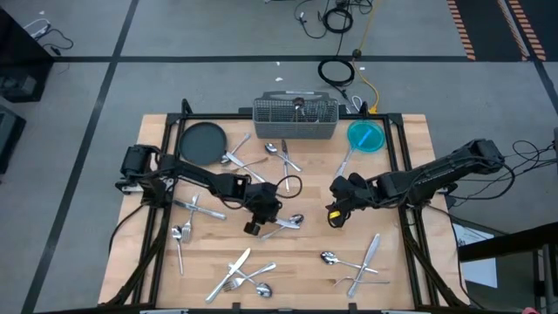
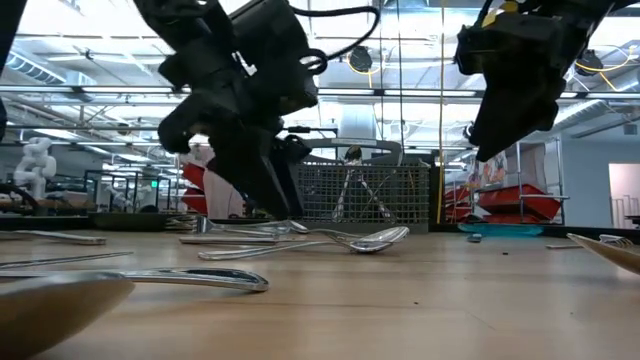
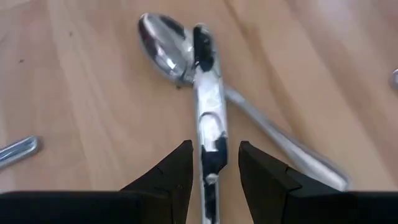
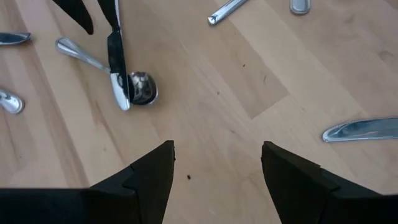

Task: Sort silverware
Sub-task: Put the knife into the silverware basket

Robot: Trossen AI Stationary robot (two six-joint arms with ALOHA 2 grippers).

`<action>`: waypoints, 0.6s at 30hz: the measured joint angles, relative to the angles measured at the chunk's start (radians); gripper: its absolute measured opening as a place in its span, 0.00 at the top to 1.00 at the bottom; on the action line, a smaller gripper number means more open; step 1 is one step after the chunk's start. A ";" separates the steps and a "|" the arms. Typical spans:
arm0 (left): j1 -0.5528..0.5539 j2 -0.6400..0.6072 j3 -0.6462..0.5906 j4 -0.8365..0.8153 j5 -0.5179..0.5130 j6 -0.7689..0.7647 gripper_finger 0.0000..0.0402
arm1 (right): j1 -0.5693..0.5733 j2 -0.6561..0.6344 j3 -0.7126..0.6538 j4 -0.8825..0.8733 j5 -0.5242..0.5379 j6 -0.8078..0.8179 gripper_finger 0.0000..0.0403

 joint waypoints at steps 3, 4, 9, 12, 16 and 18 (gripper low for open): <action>0.015 -0.001 0.025 -0.055 0.091 -0.023 0.66 | 0.006 0.000 0.000 0.000 0.002 0.000 0.44; 0.019 0.000 0.034 -0.076 0.107 -0.026 0.66 | 0.006 0.000 0.000 0.000 0.002 0.000 0.44; 0.040 -0.001 0.078 -0.091 0.124 -0.040 0.62 | 0.006 0.001 0.000 0.005 0.002 0.001 0.44; 0.056 -0.001 0.082 -0.086 0.118 -0.035 0.55 | 0.006 0.001 0.000 0.006 0.001 0.001 0.44; 0.067 -0.001 0.082 -0.086 0.080 -0.033 0.46 | 0.010 0.001 0.000 0.006 -0.001 0.000 0.44; 0.068 -0.001 0.082 -0.086 0.075 -0.032 0.43 | 0.012 0.001 0.000 0.006 0.001 -0.001 0.44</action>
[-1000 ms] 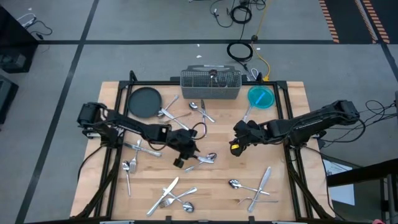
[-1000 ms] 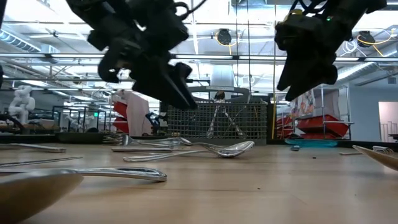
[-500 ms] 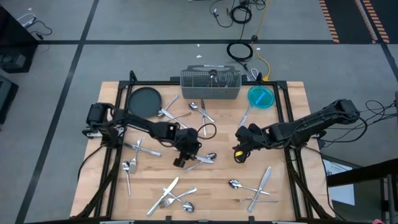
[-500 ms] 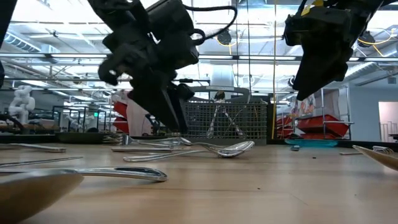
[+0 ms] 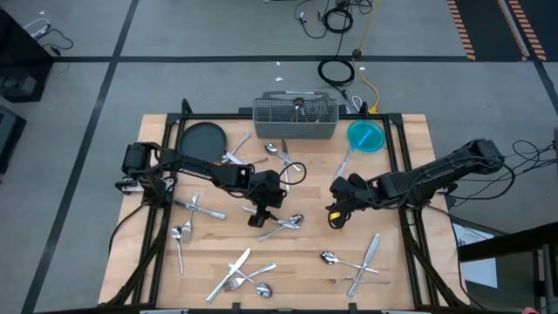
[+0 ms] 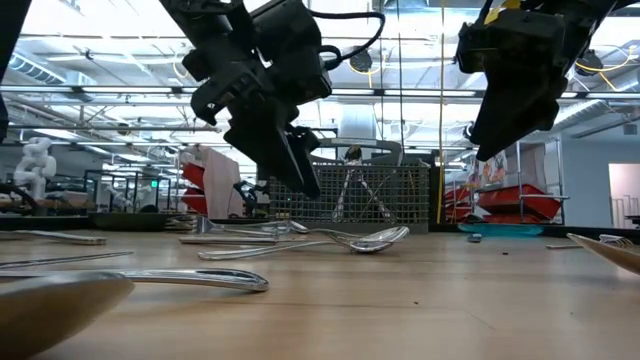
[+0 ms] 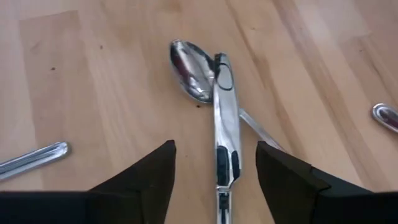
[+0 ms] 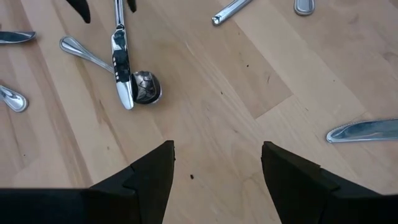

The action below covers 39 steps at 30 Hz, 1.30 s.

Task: Sort silverware
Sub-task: Put the knife into the silverware basket

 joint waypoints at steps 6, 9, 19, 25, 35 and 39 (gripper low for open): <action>-0.024 0.006 0.000 0.004 -0.001 -0.003 0.41 | 0.000 0.000 0.000 -0.002 0.000 -0.002 0.44; -0.025 0.006 0.000 0.006 -0.008 -0.001 0.41 | 0.000 0.000 0.000 -0.002 0.000 -0.002 0.44; -0.031 0.078 0.000 0.092 -0.013 -0.009 0.41 | 0.000 0.000 0.000 -0.013 0.000 -0.002 0.44; -0.053 0.115 0.000 0.109 -0.007 -0.018 0.41 | 0.000 0.001 0.000 -0.028 0.000 -0.002 0.44; -0.068 0.194 0.005 0.124 -0.041 -0.049 0.42 | 0.001 0.001 0.000 -0.029 -0.003 0.008 0.44; -0.068 0.196 0.005 0.119 -0.064 -0.062 0.52 | 0.001 0.001 0.000 -0.029 -0.003 0.025 0.44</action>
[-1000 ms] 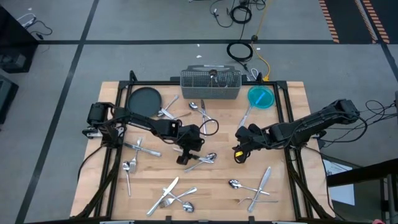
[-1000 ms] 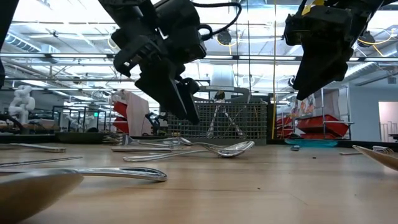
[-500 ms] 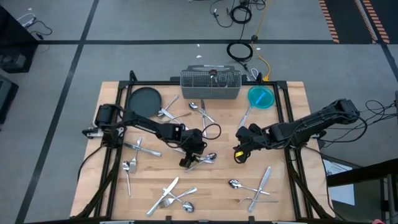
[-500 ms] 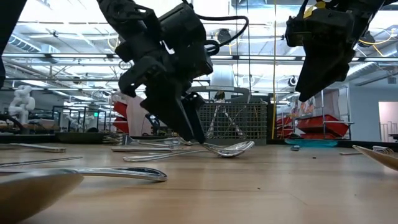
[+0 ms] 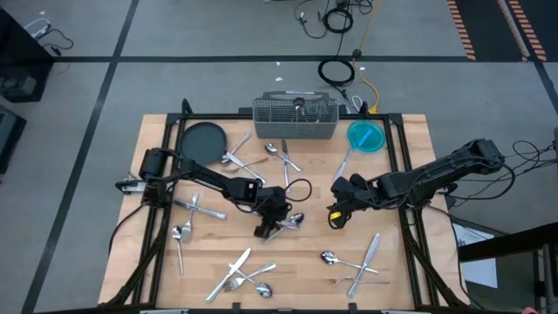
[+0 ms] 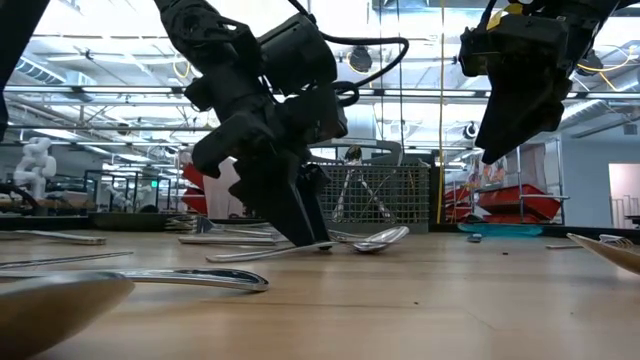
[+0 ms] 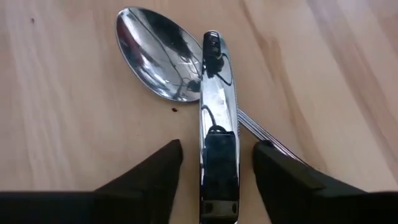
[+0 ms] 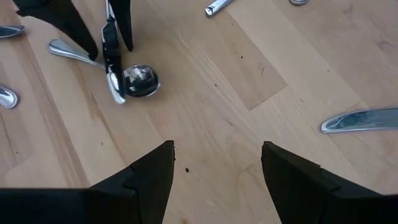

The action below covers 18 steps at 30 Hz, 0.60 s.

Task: Sort silverware
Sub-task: Put the knife into the silverware basket

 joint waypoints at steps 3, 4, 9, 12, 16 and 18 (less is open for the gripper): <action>0.001 0.001 0.000 0.000 -0.034 0.000 0.66 | 0.000 0.000 0.000 0.000 0.000 0.002 0.44; 0.001 0.001 0.000 0.000 -0.042 -0.001 0.72 | 0.000 0.000 0.000 0.000 0.000 0.002 0.44; 0.001 0.001 -0.001 -0.004 -0.044 -0.008 0.82 | 0.000 0.000 0.000 0.001 0.000 0.022 0.44; 0.000 0.001 -0.001 -0.005 -0.056 -0.026 0.82 | 0.000 0.000 0.000 0.001 0.000 0.029 0.44; 0.000 -0.028 -0.004 -0.011 -0.064 -0.057 0.82 | 0.000 0.000 0.000 0.001 0.000 0.030 0.44; 0.000 -0.057 -0.003 -0.023 -0.079 -0.071 0.87 | 0.000 0.000 0.000 0.002 0.000 0.030 0.44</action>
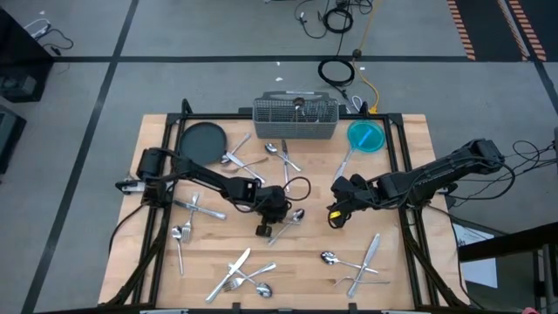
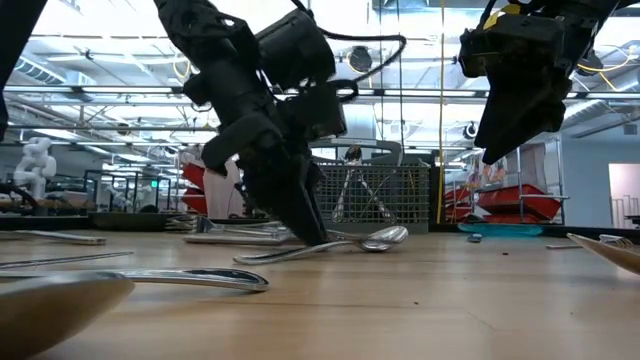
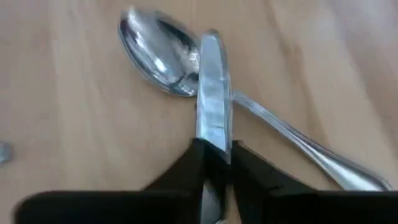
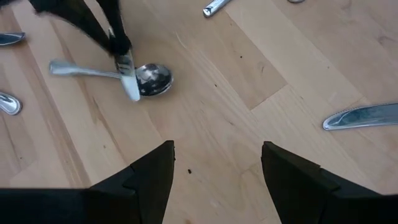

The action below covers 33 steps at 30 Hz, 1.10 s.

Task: Sort silverware
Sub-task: Put the knife into the silverware basket

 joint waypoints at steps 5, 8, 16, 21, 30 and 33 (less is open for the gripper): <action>0.005 -0.082 0.004 -0.053 -0.090 -0.016 1.00 | 0.000 -0.016 0.000 0.011 0.043 0.019 0.44; 0.013 -0.140 0.013 -0.025 -0.117 -0.036 1.00 | 0.007 -0.057 0.000 0.022 0.136 0.032 0.44; 0.053 -0.223 0.012 0.020 -0.239 -0.089 1.00 | 0.009 -0.202 0.000 0.004 0.277 0.027 0.44; 0.079 -0.272 0.012 0.118 -0.365 -0.089 1.00 | 0.009 -0.255 0.000 -0.029 0.312 0.027 0.44; 0.169 -0.372 0.014 0.291 -0.612 -0.077 1.00 | 0.009 -0.270 0.000 -0.060 0.323 0.026 0.44; 0.215 -0.390 0.014 0.370 -0.667 -0.045 1.00 | 0.009 -0.269 0.000 -0.061 0.337 0.020 0.44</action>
